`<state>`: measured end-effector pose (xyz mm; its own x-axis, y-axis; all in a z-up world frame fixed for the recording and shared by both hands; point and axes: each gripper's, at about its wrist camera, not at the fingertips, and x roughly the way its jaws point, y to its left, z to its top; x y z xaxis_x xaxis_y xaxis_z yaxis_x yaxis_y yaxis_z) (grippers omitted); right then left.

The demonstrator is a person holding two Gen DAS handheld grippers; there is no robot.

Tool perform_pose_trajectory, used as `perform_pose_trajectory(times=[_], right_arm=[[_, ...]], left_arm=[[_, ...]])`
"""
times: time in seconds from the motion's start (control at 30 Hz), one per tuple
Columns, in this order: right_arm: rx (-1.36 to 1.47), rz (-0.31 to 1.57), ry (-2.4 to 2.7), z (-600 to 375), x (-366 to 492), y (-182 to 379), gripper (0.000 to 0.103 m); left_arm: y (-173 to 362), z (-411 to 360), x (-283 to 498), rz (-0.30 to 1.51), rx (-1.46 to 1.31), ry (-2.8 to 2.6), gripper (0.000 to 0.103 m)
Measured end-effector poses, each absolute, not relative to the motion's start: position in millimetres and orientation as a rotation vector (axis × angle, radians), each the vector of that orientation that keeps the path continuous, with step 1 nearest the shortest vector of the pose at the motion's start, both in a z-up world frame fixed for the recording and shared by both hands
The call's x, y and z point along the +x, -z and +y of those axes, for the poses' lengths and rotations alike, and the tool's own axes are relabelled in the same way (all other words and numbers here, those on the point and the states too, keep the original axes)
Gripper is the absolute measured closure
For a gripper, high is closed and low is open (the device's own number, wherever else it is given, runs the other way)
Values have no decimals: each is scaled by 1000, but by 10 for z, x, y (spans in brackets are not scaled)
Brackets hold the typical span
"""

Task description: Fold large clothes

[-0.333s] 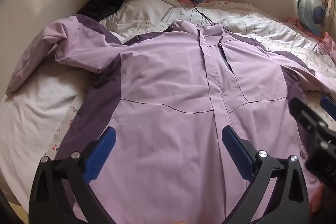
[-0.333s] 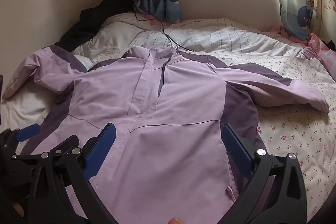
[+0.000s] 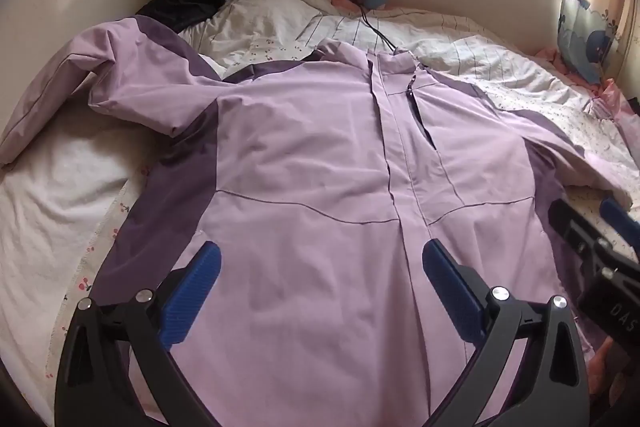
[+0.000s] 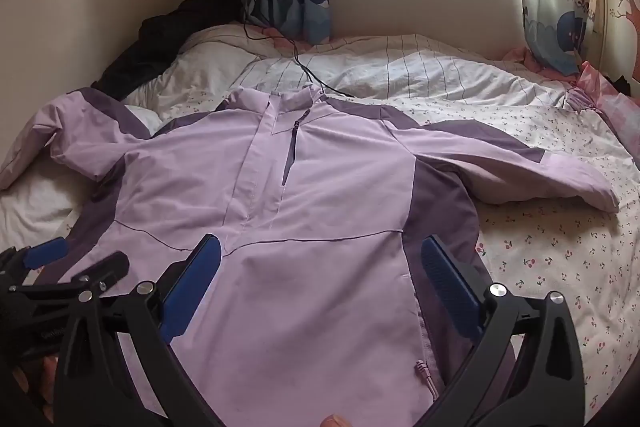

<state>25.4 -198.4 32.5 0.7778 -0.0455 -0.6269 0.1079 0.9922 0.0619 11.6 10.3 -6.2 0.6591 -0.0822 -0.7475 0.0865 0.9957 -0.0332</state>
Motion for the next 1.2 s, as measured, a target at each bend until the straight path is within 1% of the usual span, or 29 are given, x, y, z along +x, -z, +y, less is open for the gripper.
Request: perform_pose_trajectory(times=[0.1, 0.27, 0.47, 0.77, 1.2], right_arm=[[74, 677, 74, -1982, 257, -318, 6], [67, 703, 79, -1993, 267, -282, 6], [51, 707, 92, -1987, 273, -263, 6], [72, 702, 84, -2030, 265, -283, 6], [103, 693, 82, -2077, 266, -286, 6]], left_arm=[[57, 151, 140, 863, -15, 98, 6], [67, 162, 161, 843, 1, 62, 6], [126, 156, 216, 878, -70, 104, 6], [92, 28, 160, 833, 27, 61, 6], [49, 18, 99, 803, 79, 39, 6]])
